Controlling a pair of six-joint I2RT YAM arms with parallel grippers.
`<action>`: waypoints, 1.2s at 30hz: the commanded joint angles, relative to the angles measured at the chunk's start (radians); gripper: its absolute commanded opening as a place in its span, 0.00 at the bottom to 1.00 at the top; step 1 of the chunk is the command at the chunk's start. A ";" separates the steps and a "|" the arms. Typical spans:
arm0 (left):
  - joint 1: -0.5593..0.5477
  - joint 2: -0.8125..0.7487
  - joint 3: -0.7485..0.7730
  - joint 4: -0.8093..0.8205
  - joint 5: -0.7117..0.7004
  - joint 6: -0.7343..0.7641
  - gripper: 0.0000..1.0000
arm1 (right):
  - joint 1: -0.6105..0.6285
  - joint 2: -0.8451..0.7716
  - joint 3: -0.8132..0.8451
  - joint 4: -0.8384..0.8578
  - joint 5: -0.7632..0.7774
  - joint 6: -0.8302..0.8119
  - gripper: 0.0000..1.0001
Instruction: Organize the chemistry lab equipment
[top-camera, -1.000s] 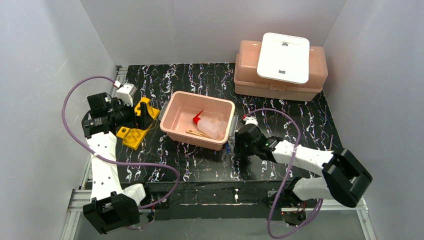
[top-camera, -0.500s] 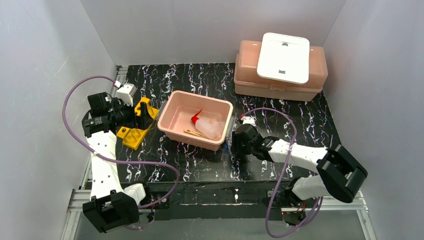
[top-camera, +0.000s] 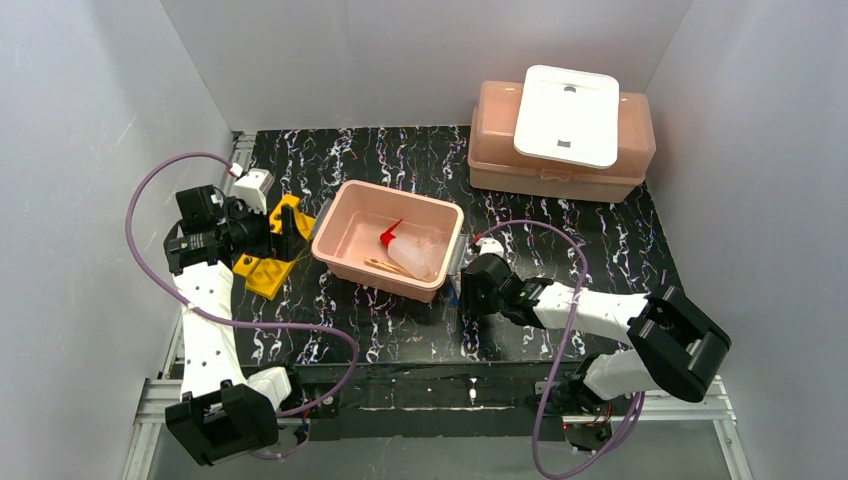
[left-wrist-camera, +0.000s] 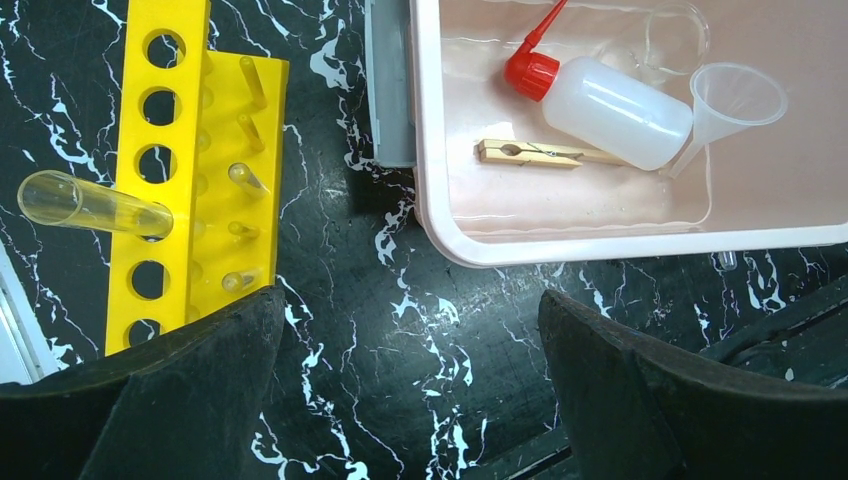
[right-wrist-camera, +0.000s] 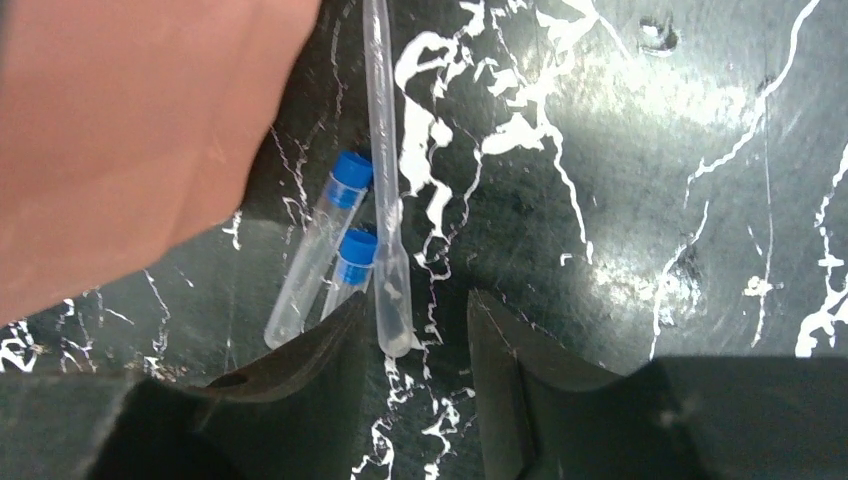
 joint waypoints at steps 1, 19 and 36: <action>-0.003 -0.017 0.034 -0.033 -0.005 0.022 0.98 | 0.019 0.019 0.031 -0.019 0.058 0.032 0.48; -0.002 -0.007 0.033 -0.039 0.018 0.013 0.98 | 0.040 -0.002 0.011 -0.100 0.212 0.093 0.10; -0.002 0.044 0.010 0.019 0.072 -0.049 0.98 | 0.041 -0.443 0.190 -0.388 0.369 0.006 0.01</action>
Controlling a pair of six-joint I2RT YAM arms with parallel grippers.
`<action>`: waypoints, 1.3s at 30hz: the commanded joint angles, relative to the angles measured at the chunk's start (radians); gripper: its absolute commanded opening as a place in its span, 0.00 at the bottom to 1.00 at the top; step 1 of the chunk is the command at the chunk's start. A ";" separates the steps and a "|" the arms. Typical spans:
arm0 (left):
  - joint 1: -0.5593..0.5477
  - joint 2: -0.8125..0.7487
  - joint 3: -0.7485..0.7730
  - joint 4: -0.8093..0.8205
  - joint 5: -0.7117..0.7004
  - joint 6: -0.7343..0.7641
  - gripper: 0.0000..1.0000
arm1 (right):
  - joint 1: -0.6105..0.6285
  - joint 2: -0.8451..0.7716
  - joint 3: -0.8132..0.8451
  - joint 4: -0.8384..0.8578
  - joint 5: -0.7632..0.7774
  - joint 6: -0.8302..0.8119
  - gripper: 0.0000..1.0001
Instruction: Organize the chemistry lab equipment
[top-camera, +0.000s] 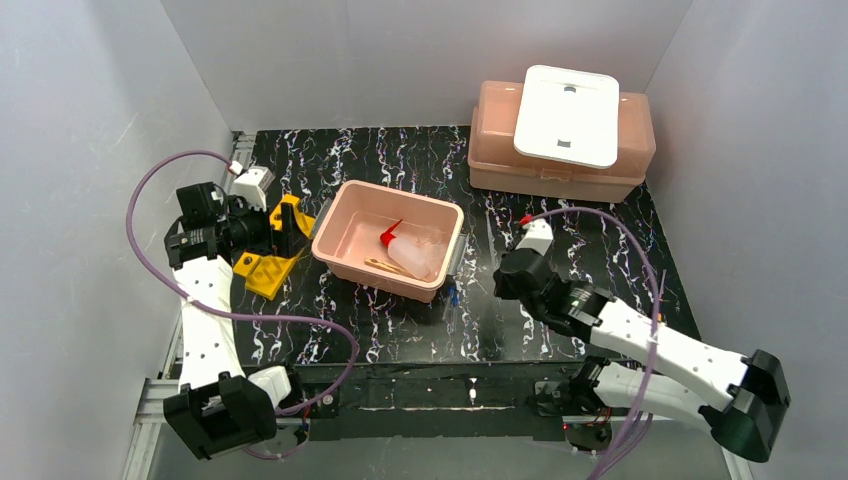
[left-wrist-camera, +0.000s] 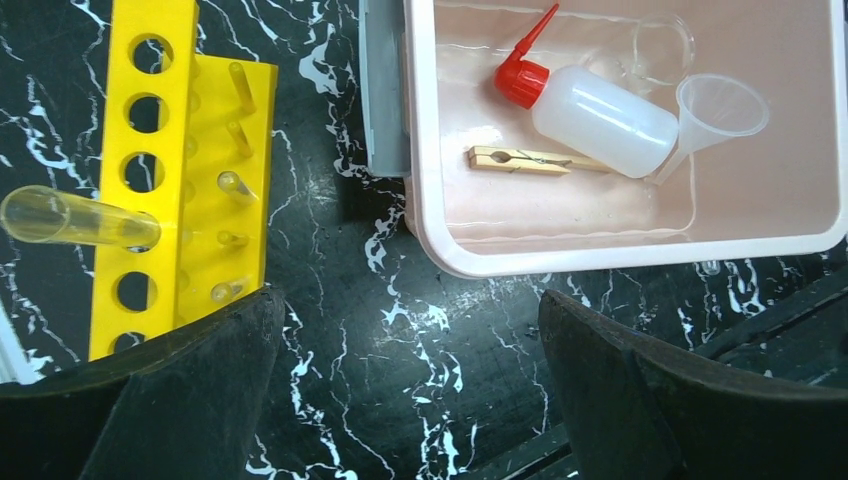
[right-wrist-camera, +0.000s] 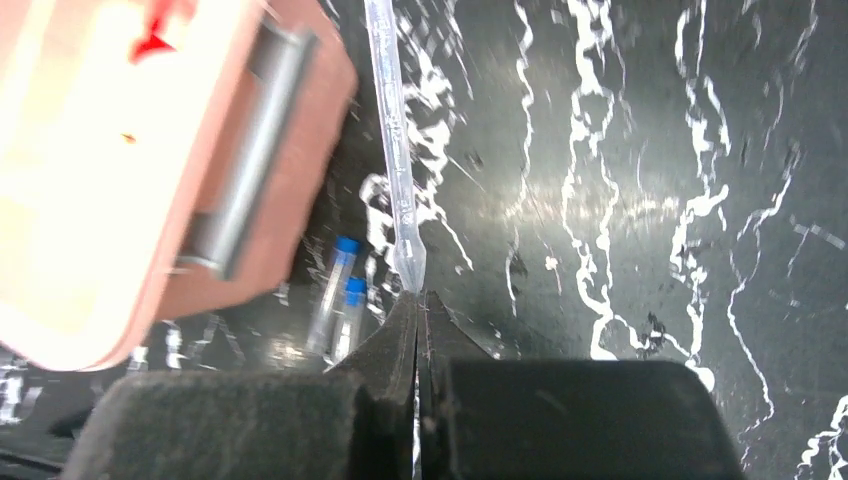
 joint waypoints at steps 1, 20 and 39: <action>-0.003 0.027 0.001 0.017 0.064 -0.041 0.98 | 0.003 -0.055 0.169 -0.053 0.037 -0.107 0.01; -0.003 0.007 0.015 -0.011 0.062 -0.041 0.98 | 0.005 0.682 0.969 -0.165 -0.419 -0.426 0.12; -0.002 0.019 0.007 -0.003 0.047 -0.048 0.98 | -0.004 0.522 0.824 -0.277 -0.188 -0.329 0.57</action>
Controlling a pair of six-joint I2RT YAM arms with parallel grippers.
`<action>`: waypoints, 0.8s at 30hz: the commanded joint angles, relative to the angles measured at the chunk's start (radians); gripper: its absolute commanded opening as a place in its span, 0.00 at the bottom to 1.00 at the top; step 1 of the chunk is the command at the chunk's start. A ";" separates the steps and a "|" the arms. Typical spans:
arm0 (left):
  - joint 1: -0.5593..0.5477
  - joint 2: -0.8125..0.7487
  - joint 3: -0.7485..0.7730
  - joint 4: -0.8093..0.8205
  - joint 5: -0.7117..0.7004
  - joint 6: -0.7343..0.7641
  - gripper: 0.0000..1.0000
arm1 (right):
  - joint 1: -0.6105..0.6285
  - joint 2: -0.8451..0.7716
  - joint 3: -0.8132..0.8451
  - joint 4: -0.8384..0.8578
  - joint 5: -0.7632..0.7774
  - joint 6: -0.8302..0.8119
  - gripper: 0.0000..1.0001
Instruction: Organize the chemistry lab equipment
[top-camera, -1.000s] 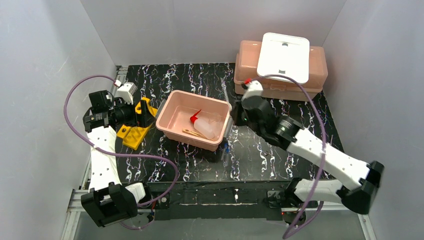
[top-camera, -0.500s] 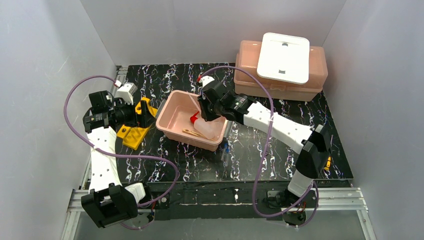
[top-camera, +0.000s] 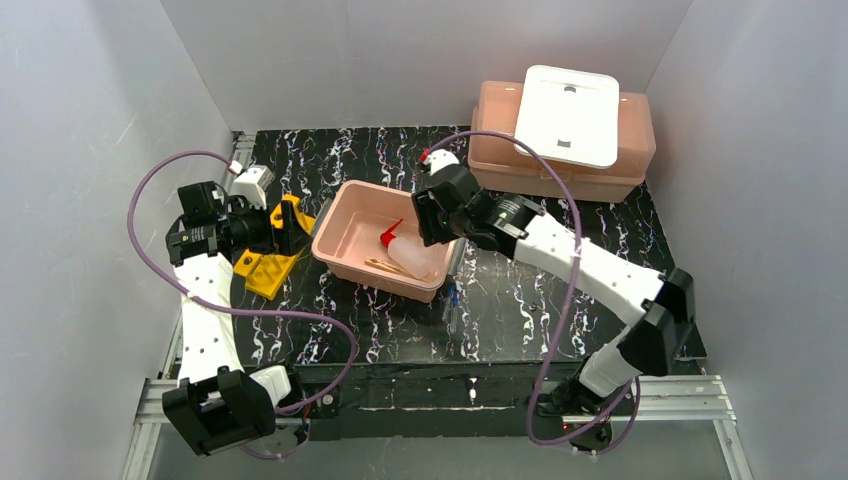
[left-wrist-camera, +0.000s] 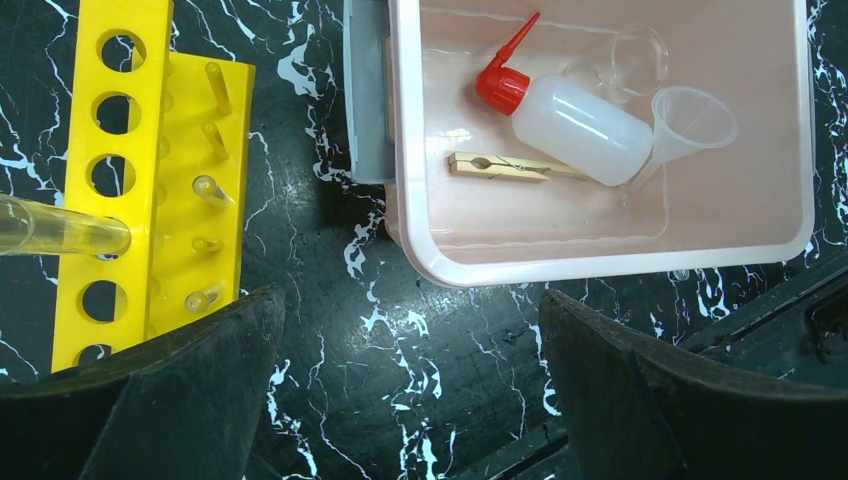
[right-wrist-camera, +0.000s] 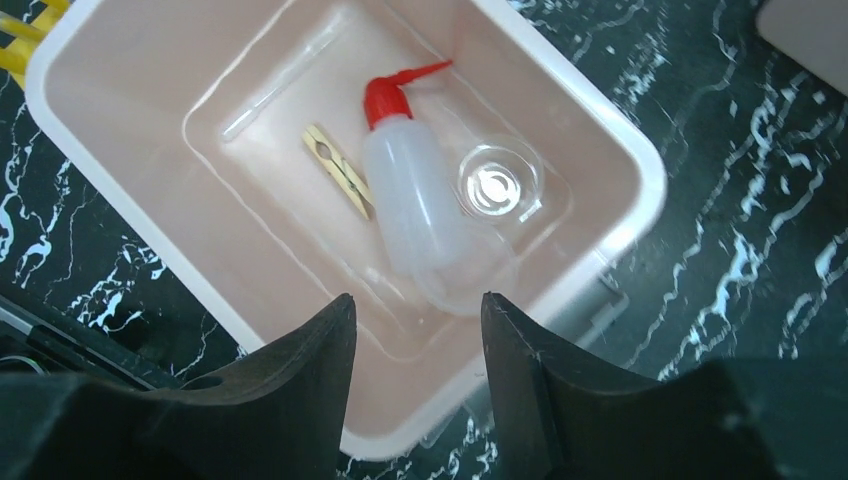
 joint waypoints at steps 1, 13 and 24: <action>-0.002 -0.010 0.009 -0.018 0.008 0.003 0.98 | -0.004 -0.106 -0.066 -0.077 0.121 0.094 0.57; -0.002 -0.018 -0.018 0.017 0.044 -0.021 0.98 | -0.004 -0.079 -0.158 -0.075 0.102 0.217 0.58; -0.002 -0.008 -0.012 0.004 0.040 -0.005 0.98 | -0.004 0.004 -0.141 -0.059 0.100 0.211 0.55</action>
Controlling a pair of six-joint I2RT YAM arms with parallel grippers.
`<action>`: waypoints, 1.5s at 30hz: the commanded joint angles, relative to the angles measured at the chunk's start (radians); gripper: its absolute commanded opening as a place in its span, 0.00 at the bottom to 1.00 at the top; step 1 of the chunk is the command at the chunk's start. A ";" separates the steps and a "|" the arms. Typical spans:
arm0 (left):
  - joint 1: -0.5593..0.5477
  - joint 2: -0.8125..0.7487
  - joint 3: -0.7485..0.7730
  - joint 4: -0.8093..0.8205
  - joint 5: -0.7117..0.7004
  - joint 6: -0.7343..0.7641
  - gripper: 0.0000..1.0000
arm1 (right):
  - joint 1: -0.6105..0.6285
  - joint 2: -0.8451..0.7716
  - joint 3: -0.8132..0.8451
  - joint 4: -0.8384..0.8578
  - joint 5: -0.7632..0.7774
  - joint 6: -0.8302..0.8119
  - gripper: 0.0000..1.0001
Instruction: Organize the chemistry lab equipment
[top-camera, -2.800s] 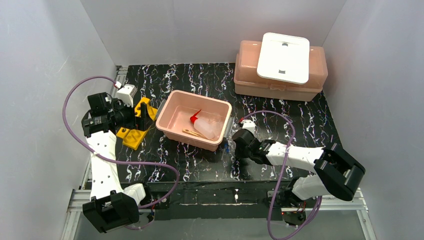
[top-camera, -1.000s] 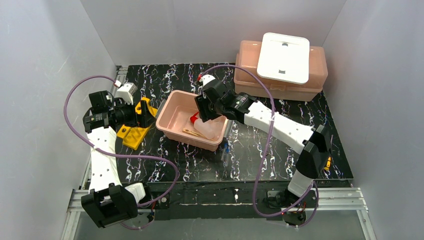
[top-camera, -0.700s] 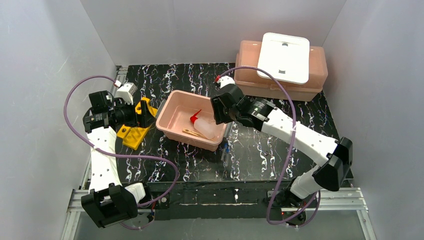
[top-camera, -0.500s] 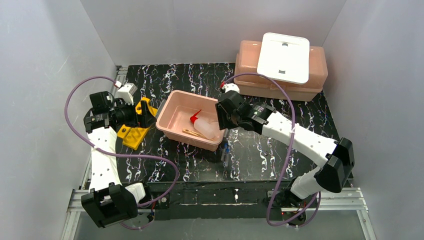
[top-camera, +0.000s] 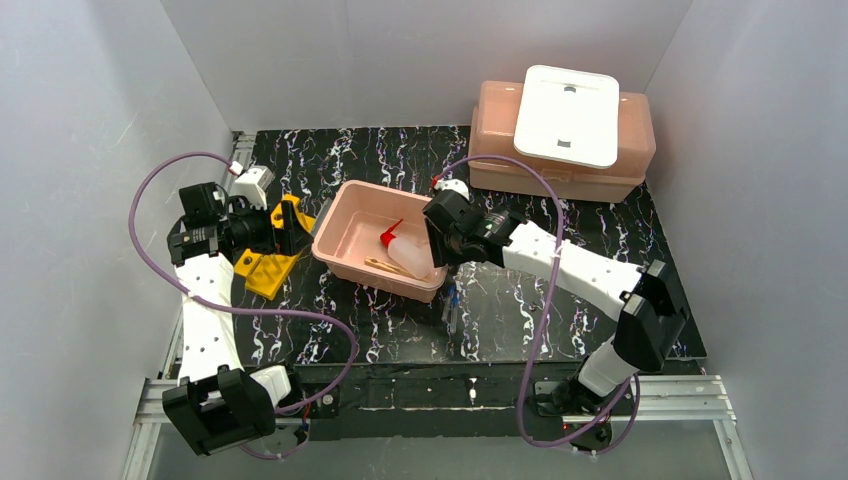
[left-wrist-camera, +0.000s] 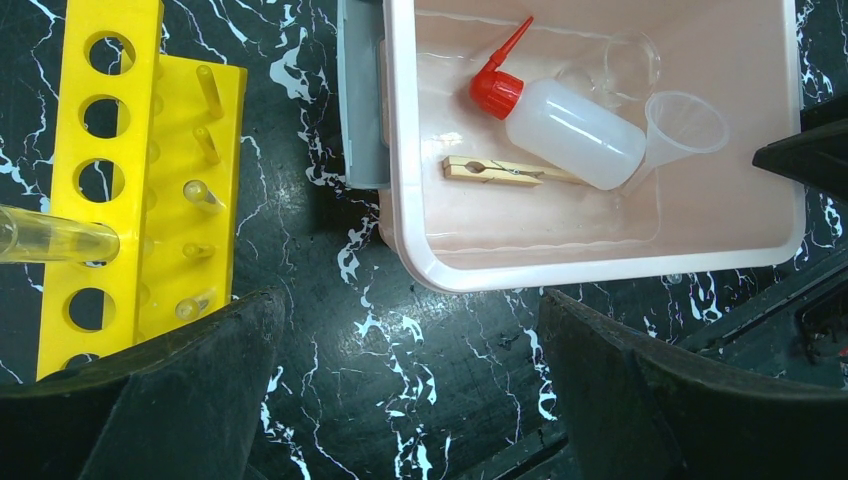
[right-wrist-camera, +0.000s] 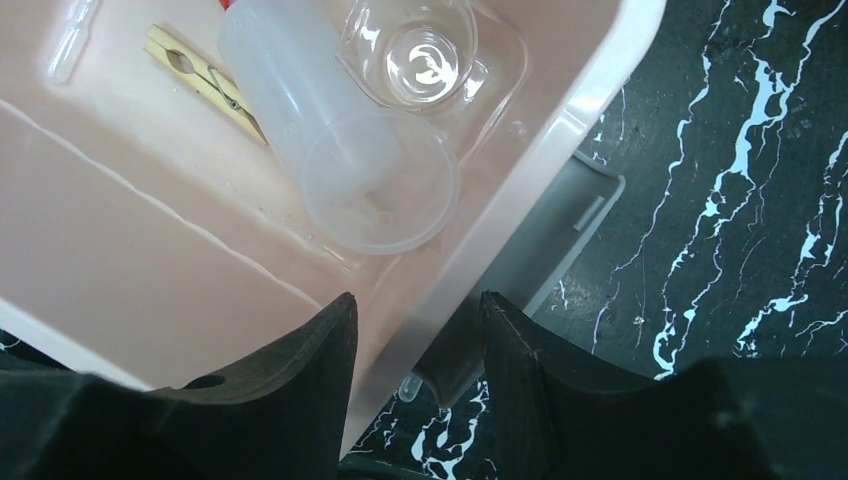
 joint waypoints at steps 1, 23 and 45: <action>-0.002 -0.008 0.004 -0.018 0.024 0.009 0.98 | -0.003 0.020 0.034 0.034 0.009 0.007 0.54; -0.002 -0.025 -0.020 -0.034 0.035 0.018 0.98 | -0.103 -0.146 -0.090 -0.010 0.024 -0.131 0.26; -0.002 -0.041 -0.007 -0.062 0.022 0.041 0.98 | -0.088 -0.738 -0.525 -0.126 0.082 0.342 0.59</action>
